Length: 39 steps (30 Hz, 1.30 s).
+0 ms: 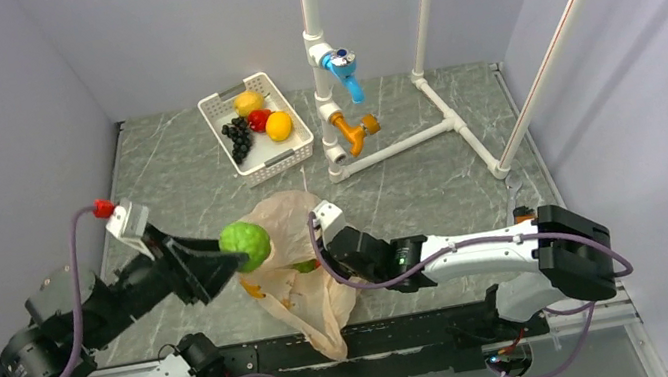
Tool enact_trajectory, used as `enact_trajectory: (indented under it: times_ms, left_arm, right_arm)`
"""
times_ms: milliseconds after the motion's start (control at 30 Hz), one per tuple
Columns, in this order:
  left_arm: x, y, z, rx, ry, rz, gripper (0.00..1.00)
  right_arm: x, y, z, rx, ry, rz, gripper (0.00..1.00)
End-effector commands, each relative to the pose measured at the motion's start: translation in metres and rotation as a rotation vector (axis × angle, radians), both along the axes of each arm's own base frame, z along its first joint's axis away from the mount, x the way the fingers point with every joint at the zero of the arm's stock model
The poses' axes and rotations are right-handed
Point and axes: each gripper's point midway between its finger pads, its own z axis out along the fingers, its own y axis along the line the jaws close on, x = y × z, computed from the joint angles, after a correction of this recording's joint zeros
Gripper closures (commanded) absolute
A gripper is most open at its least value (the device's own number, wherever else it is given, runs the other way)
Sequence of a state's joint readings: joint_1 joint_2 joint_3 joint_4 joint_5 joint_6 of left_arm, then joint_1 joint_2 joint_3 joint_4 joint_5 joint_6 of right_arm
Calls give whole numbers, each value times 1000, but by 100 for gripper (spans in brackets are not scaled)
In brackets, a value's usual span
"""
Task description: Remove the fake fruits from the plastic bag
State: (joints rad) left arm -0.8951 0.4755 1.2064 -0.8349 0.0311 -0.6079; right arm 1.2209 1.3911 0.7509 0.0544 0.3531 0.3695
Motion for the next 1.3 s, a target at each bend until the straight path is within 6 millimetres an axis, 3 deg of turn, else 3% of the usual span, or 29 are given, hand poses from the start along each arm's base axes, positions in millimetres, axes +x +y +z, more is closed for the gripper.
enact_trajectory:
  times_ms: [0, 100, 233, 333, 500, 733, 933, 1067, 1133, 1267]
  left_arm:
    - [50, 27, 0, 196, -12, 282, 95]
    - [71, 39, 23, 213, -22, 423, 94]
    - [99, 25, 45, 250, -98, 467, 90]
    - [129, 10, 42, 330, -95, 475, 90]
    - [197, -1, 1, 455, -2, 477, 97]
    - [296, 8, -80, 613, 136, 529, 95]
    - [373, 7, -144, 754, 185, 575, 100]
    - [411, 14, -184, 773, 265, 612, 100]
    - [426, 19, -193, 762, 281, 630, 99]
    - [440, 18, -216, 737, 347, 583, 85]
  right_arm:
    - [-12, 10, -1, 59, 42, 47, 100]
    - [-22, 11, -17, 46, 81, 96, 100]
    - [-46, 13, -37, 26, 128, 176, 100]
    - [-59, 14, -36, 48, 137, 208, 100]
    - [-65, 8, -26, 124, 132, 217, 100]
    - [-61, -2, -12, 176, 74, 201, 100]
    - [-62, -10, 3, 230, 47, 205, 100]
    - [-61, -22, 12, 251, 16, 187, 100]
    - [-59, -27, 14, 263, 4, 175, 100]
    - [-57, -32, 18, 281, -12, 158, 100]
